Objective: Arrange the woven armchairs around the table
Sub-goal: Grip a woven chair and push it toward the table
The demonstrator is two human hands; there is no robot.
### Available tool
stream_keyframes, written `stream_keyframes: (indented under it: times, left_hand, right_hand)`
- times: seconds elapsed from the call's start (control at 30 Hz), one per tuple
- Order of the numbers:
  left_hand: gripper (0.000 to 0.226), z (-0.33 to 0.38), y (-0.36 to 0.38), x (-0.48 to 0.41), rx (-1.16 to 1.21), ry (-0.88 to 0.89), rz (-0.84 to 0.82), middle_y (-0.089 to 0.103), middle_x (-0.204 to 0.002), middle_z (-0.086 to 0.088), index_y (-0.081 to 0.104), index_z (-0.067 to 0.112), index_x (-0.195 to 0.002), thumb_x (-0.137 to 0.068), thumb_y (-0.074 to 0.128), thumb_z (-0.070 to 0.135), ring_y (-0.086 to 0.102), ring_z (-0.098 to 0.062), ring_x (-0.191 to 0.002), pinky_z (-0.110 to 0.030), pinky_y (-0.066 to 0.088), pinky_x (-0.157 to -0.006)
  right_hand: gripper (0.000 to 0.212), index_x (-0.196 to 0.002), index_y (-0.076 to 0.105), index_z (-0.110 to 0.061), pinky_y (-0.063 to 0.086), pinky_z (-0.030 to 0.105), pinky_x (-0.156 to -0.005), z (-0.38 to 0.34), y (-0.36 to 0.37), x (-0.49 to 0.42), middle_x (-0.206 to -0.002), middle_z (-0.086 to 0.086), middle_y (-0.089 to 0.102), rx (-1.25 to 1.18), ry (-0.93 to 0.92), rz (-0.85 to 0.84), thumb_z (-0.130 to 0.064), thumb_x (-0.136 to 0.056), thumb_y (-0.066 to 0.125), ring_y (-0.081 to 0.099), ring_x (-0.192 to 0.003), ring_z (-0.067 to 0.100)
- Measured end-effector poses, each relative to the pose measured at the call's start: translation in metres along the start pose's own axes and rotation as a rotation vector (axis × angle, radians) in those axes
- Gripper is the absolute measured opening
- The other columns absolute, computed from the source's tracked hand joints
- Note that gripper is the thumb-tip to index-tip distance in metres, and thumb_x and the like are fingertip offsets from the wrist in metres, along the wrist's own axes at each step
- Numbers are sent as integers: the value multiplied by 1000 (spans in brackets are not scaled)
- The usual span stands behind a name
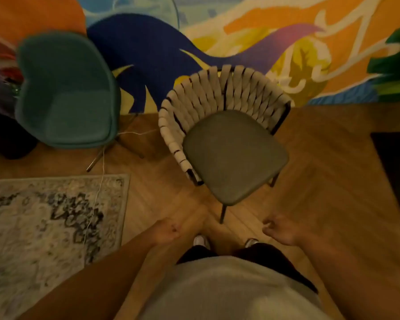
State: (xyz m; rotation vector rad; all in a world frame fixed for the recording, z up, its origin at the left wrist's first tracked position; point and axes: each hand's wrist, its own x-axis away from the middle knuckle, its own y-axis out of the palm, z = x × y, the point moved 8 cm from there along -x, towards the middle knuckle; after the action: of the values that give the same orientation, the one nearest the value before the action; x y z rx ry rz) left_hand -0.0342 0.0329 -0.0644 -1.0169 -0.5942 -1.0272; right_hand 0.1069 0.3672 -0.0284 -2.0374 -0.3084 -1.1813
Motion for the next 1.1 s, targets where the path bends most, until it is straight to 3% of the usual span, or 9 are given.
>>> stream_keyframes:
  times: [0.2, 0.33, 0.43, 0.5, 0.63, 0.8, 0.9, 1.0, 1.1]
  left_hand:
    - [9, 9, 10, 12, 1, 2, 18, 57, -98, 8, 62, 17, -108, -101, 57, 19, 56, -15, -103, -11, 41, -75]
    - [10, 5, -7, 23, 202, -87, 146, 66, -104, 1, 61, 31, -103, -99, 61, 22, 65, -16, -93, -25, 51, -84]
    - [13, -2, -27, 25, 183, -70, 172, 68, -117, -3, 61, 38, -103, -97, 64, 27, 65, -17, -105, -33, 53, -97]
    - [12, -13, -47, 23, 163, -61, 171, 68, -119, -3, 62, 39, -103, -97, 64, 29, 66, -17, -105, -33, 55, -94]
    - [15, -44, -96, -3, 87, -63, 106, 68, -117, -9, 66, 23, -114, -100, 61, 21, 64, -17, -94, -22, 50, -77]
    - [18, -68, -184, -40, 34, -12, -10, 64, -91, 2, 58, 34, -84, -98, 59, 23, 61, -19, -88, -39, 53, -91]
    - [14, -84, -246, -57, -11, 10, -45, 66, -94, 3, 63, 29, -92, -99, 58, 18, 62, -18, -93, -31, 52, -88]
    - [17, -105, -309, -79, -68, -7, -41, 67, -110, -5, 64, 16, -117, -101, 59, 15, 62, -19, -100, -30, 52, -88]
    - [10, -118, -358, -97, -175, -63, -31, 66, -102, -6, 66, 15, -99, -102, 57, 17, 61, -17, -88, -26, 49, -79]
  right_hand:
    - [44, -141, 52, -11, 45, 22, -95, -6, 19, -3, -130, 11, 67, -62, -30, -92, -31, -101, 55, 61, -119, 20]
    - [45, -140, 53, -13, 47, 27, -101, -9, 21, -14, -135, 10, 62, -82, -50, -134, -34, -100, 54, 60, -122, 21]
    - [43, -139, 54, -13, 47, 26, -99, -19, 12, -22, -136, 9, 61, -116, -49, -104, -33, -101, 54, 59, -120, 21]
    - [39, -135, 57, -14, 48, 24, -92, -29, 5, -28, -130, 10, 64, -157, -32, -54, -31, -101, 54, 61, -111, 19]
    - [33, -128, 62, -17, 48, 23, -76, -53, 4, -50, -117, 5, 67, -281, 32, 21, -33, -100, 56, 62, -91, 14]
    - [15, -108, 65, -21, 54, 32, -80, -112, 14, -67, -106, 8, 71, -455, 168, 141, -28, -99, 57, 70, -93, 25]
    - [23, -115, 68, -16, 47, 26, -82, -160, 26, -72, -112, 5, 65, -473, 197, 152, -28, -98, 57, 61, -95, 17]
    - [26, -118, 68, -16, 45, 25, -89, -212, 29, -81, -125, 6, 65, -500, 190, 141, -29, -99, 57, 61, -109, 19]
    - [27, -119, 69, -12, 45, 29, -92, -256, 15, -91, -125, 9, 67, -529, 149, 176, -25, -99, 56, 62, -115, 23]
